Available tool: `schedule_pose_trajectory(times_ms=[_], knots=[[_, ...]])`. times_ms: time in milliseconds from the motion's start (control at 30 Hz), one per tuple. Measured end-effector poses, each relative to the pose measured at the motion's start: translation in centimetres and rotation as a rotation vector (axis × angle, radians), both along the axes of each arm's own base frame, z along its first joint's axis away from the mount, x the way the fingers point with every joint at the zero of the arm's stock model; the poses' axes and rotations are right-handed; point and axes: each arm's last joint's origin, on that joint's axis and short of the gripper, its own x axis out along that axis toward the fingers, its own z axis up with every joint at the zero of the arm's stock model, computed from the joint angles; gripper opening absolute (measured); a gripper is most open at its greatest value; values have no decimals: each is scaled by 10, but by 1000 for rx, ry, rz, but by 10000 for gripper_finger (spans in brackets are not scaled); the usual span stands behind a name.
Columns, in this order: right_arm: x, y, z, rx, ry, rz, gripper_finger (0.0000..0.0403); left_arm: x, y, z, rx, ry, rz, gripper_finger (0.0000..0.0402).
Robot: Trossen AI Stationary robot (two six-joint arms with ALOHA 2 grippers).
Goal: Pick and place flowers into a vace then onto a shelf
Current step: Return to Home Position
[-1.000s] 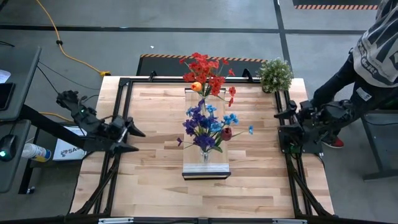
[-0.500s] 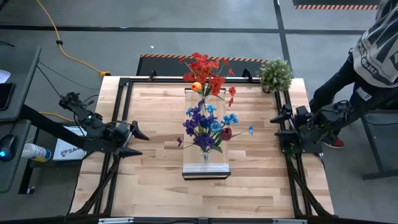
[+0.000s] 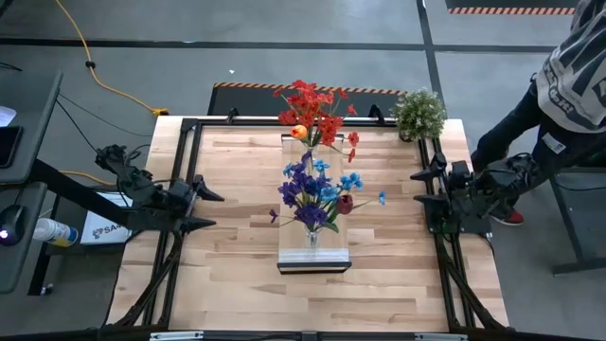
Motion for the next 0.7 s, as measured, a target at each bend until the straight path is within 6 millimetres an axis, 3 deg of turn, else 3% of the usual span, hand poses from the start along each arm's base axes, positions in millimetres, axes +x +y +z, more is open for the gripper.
schedule_pose_trajectory(times_ms=[333, 700], knots=[[1, -2, 10, -64, -105, -92, 293, -3, 9, 7, 33, 31, 100, 385], [0, -5, 8, -86, -78, -199, 293, -6, 17, 20, 85, -5, 149, 385]])
